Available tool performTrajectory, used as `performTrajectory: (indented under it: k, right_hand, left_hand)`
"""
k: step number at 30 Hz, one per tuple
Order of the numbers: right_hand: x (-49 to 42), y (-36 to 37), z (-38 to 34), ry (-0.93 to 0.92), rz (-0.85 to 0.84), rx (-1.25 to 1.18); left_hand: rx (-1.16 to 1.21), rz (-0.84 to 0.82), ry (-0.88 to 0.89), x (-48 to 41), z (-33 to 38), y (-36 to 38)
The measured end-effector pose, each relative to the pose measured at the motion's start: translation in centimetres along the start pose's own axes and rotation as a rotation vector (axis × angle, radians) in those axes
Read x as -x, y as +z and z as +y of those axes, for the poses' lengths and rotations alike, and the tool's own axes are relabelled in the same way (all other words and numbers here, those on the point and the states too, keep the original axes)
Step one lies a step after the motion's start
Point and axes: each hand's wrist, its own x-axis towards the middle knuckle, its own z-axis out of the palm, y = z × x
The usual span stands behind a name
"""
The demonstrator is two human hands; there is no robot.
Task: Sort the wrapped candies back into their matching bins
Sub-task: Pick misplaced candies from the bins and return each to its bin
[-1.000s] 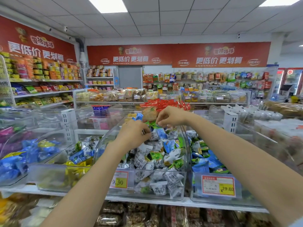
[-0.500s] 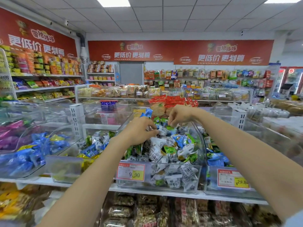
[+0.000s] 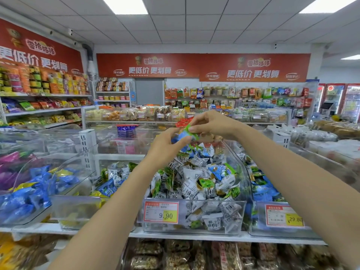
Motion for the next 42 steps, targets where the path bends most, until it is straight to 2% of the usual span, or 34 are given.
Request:
performTrajectory:
  k: [5, 10, 12, 15, 20, 23, 28, 33, 35, 39, 42]
  right_hand:
    - [-2.2, 1.3, 0.7, 0.088, -0.036, -0.130]
    - [-4.7, 2.2, 3.4, 0.199, -0.252, 0.365]
    - [-5.2, 2.9, 3.7, 0.202, -0.292, 0.434]
    - [-5.8, 3.7, 3.9, 0.156, -0.266, 0.496]
    - [-6.2, 2.4, 4.2, 0.163, -0.167, 0.291]
    - [-5.1, 1.0, 3.0, 0.142, -0.087, 0.141]
    - [-2.8, -0.2, 0.5, 0.054, -0.106, 0.088]
    - [-2.4, 0.1, 0.5, 0.059, -0.093, -0.004]
    - [-2.5, 0.1, 0.8, 0.050, -0.064, -0.030]
    - [-3.0, -0.6, 1.8, 0.004, 0.015, -0.118]
    - [-3.0, -0.3, 1.8, -0.019, -0.089, -0.148]
  left_hand:
    - [0.035, 0.108, -0.015, -0.3, -1.0, -1.4]
    - [0.040, 0.153, -0.049, -0.3, -1.8, -3.1]
    - [0.045, 0.148, -0.051, -0.4, -1.9, -3.3]
    - [0.044, 0.134, -0.070, -0.5, -2.1, -3.2]
    - [0.048, 0.115, -0.096, -1.0, -2.4, -3.1]
    - [-0.043, 0.134, -0.051, -1.4, -2.6, -3.1]
    - [-0.177, 0.176, -0.056, -2.1, -1.6, -2.4]
    - [0.010, 0.044, -0.094, -1.8, -0.7, -1.2]
    - [-0.022, 0.103, -0.065, -1.8, -1.0, -1.1]
    - [0.011, 0.271, -0.121, -2.2, -1.9, -2.0]
    - [-0.003, 0.270, -0.141, -2.1, -2.0, -2.3]
